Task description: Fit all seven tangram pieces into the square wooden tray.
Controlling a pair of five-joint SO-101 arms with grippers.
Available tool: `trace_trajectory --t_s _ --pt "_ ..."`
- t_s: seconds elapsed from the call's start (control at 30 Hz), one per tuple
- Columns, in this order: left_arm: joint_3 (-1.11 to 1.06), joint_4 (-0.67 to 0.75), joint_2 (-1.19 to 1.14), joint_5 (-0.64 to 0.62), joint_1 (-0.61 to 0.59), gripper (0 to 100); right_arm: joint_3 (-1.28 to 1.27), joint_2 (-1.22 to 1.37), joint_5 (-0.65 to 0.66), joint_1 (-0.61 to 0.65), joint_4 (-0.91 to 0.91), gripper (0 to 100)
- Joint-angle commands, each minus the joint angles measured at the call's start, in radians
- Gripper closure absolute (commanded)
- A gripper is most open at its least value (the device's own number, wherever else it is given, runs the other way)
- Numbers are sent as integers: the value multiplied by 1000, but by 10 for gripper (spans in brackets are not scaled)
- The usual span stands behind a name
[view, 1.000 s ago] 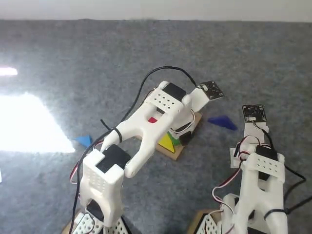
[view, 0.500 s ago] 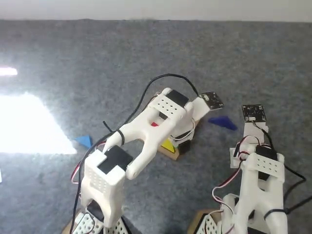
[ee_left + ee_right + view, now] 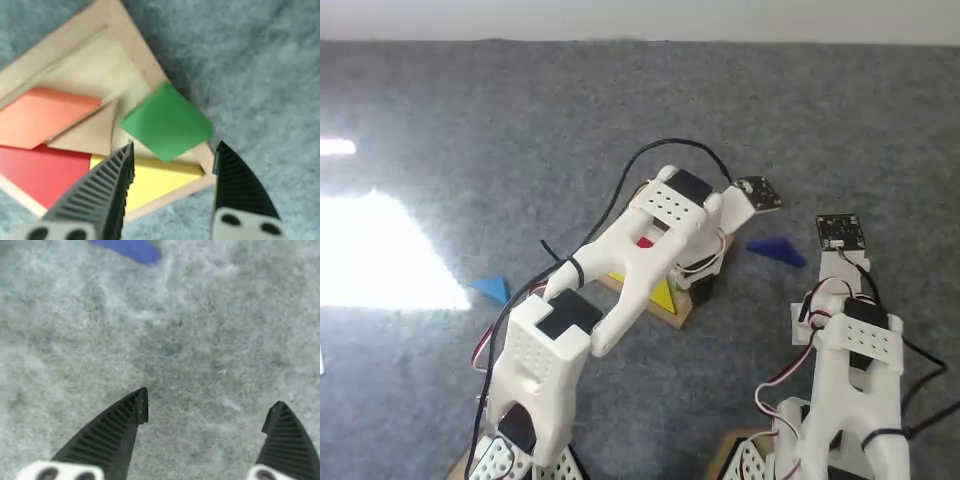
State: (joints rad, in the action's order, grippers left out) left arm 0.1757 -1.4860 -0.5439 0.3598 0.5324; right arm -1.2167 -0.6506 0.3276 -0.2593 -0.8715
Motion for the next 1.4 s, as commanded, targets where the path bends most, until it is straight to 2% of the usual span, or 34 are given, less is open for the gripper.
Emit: trace_trajectory --t_s 0.0,0.27,0.57,1.0,1.2,1.37 --pt "62 -38 107 8 -3 754 35 -27 -2 5 18 634" --pt "54 -32 129 2 -21 754 35 -25 -2 5 16 634" --pt "31 54 44 -25 0 754 35 -25 -2 5 16 634" --pt "127 46 2 66 -129 754 35 -25 -2 5 18 634" --pt "134 40 5 66 -120 754 35 -25 -2 5 18 634" --pt "134 -14 12 26 -18 754 35 -25 -2 5 19 634"
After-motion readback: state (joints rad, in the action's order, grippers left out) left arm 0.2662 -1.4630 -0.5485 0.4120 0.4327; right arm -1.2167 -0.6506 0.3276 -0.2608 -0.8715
